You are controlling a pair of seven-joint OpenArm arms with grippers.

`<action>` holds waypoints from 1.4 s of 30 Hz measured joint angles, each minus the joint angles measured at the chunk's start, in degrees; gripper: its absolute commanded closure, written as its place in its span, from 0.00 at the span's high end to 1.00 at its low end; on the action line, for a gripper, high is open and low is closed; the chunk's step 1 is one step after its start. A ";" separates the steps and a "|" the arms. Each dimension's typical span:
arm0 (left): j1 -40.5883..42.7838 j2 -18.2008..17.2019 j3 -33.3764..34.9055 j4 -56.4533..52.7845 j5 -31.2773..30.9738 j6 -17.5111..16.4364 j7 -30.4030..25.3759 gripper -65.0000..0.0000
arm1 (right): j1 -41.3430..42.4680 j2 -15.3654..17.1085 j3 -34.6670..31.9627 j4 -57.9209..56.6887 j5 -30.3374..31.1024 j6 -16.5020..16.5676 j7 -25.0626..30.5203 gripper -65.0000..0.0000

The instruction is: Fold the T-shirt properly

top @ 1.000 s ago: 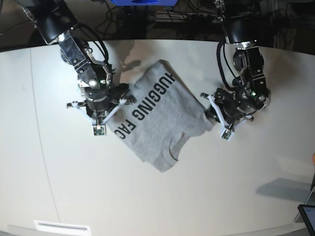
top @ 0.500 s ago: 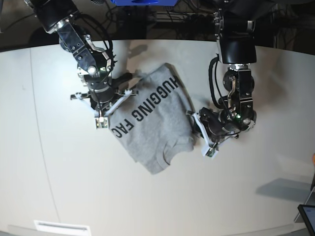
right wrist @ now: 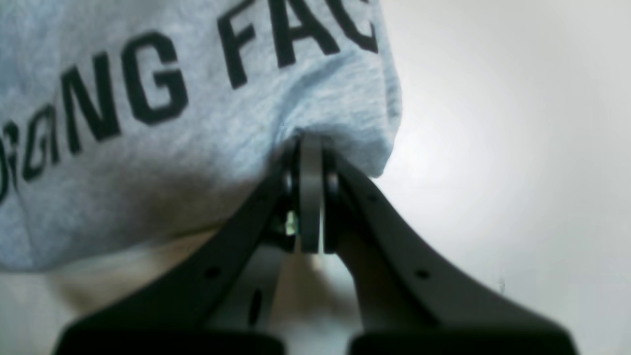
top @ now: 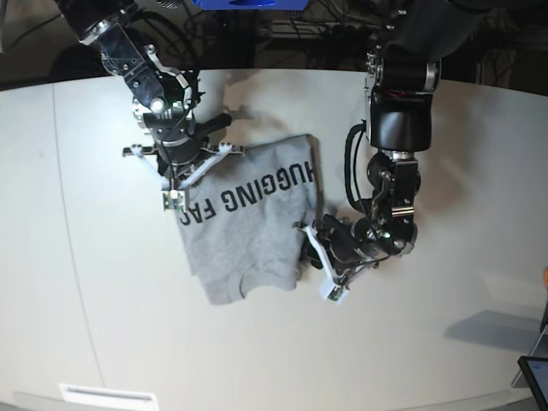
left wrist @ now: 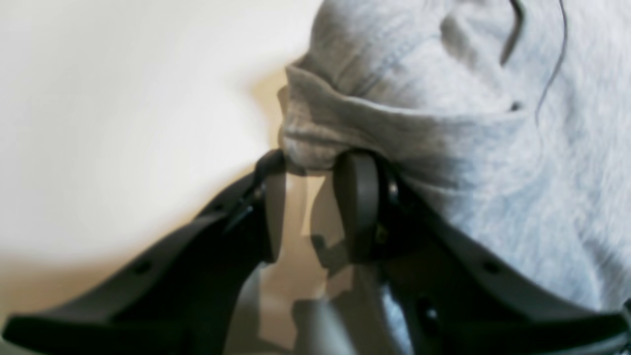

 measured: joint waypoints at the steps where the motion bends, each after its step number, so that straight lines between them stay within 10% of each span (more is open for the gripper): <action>1: -0.59 0.39 0.04 -0.81 0.70 -0.02 -0.09 0.31 | -0.20 -0.02 0.00 0.00 -0.02 -0.07 -0.04 0.00; 19: -6.51 7.15 0.09 -8.52 12.57 0.20 -3.28 0.31 | -1.07 0.48 0.48 0.20 0.02 0.00 0.00 0.00; 32: 0.44 -4.28 -0.20 11.41 13.27 -0.24 6.67 0.31 | -3.02 3.02 7.06 0.24 0.07 -0.11 -0.04 0.00; 42: 4.92 -6.03 -3.78 25.38 12.20 -0.87 11.89 0.31 | -4.20 2.45 4.92 4.28 0.39 -5.38 -0.44 0.00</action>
